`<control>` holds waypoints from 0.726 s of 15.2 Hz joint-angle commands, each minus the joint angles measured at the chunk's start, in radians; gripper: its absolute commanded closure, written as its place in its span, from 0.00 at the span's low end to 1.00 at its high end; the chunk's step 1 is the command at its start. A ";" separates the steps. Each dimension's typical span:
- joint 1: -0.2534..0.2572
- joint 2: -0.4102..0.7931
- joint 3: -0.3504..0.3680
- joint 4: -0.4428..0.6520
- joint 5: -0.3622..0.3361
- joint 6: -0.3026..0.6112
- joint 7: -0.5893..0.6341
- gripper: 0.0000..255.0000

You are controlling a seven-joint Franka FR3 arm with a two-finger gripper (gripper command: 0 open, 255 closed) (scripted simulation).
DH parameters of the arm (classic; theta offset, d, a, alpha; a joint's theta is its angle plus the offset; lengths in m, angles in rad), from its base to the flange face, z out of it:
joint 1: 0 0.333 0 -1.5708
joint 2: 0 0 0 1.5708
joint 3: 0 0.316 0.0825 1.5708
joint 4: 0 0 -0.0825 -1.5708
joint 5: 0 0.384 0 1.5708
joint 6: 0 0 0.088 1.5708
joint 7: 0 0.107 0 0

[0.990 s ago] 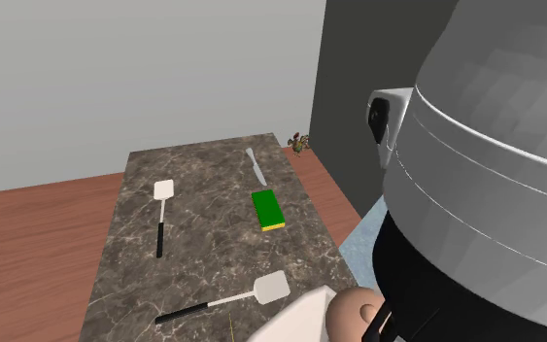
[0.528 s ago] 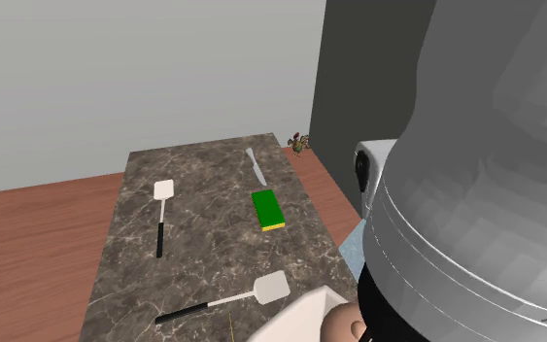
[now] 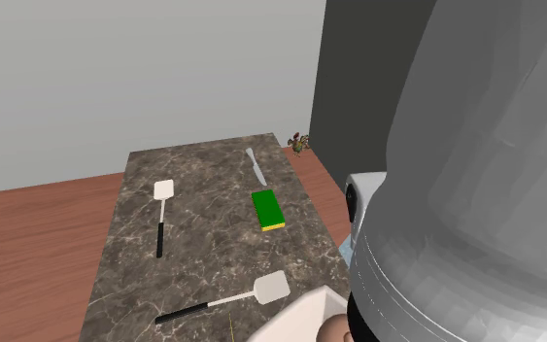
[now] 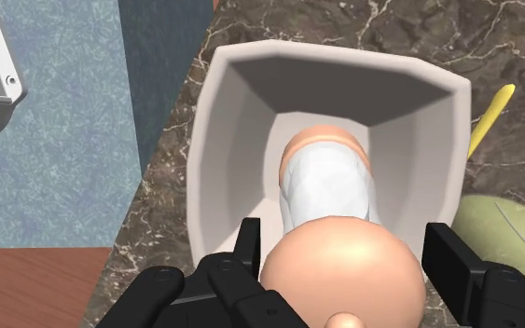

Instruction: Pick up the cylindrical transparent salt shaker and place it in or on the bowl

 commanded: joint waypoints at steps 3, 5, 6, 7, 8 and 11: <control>0.000 0.001 0.001 -0.001 0.000 0.002 0.001 1.00; 0.000 0.001 0.001 -0.001 0.000 0.002 0.001 1.00; 0.000 0.001 0.001 -0.001 0.000 0.002 0.001 0.00; 0.000 0.001 0.001 -0.001 0.000 0.002 0.001 0.00; 0.000 0.001 0.001 -0.001 0.000 0.002 0.001 0.00; 0.000 0.001 0.001 -0.001 -0.001 0.002 0.001 0.00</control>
